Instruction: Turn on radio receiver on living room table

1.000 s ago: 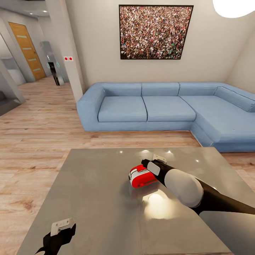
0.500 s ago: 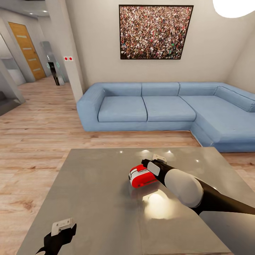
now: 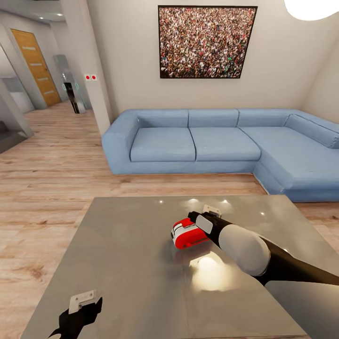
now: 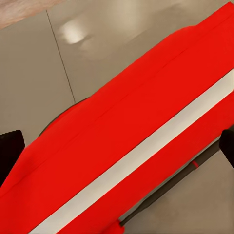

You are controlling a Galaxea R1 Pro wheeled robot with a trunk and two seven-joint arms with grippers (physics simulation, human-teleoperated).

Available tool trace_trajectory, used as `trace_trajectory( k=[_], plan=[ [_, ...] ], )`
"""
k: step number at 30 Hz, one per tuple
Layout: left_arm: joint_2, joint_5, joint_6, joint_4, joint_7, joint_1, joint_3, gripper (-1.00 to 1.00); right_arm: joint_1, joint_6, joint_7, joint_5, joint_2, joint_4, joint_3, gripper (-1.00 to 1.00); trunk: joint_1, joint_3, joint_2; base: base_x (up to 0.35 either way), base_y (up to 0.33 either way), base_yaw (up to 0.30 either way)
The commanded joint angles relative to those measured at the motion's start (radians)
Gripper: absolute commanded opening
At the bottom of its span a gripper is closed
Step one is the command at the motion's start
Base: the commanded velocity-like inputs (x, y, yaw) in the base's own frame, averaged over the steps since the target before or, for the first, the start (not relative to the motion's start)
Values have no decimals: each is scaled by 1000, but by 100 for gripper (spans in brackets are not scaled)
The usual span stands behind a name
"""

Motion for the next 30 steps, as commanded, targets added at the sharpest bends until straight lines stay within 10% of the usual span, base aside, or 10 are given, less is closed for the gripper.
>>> trace_trajectory(
  k=[1,30],
  plan=[
    [0,0,0,0,0,0,0,100,0,-1,0,0,0,0,0,100,0,0,0,0,0,0],
    [1,-1,0,1,0,0,0,100,0,-7,0,24,0,-6,0,100,0,-18,0,0,0,0]
  ],
)
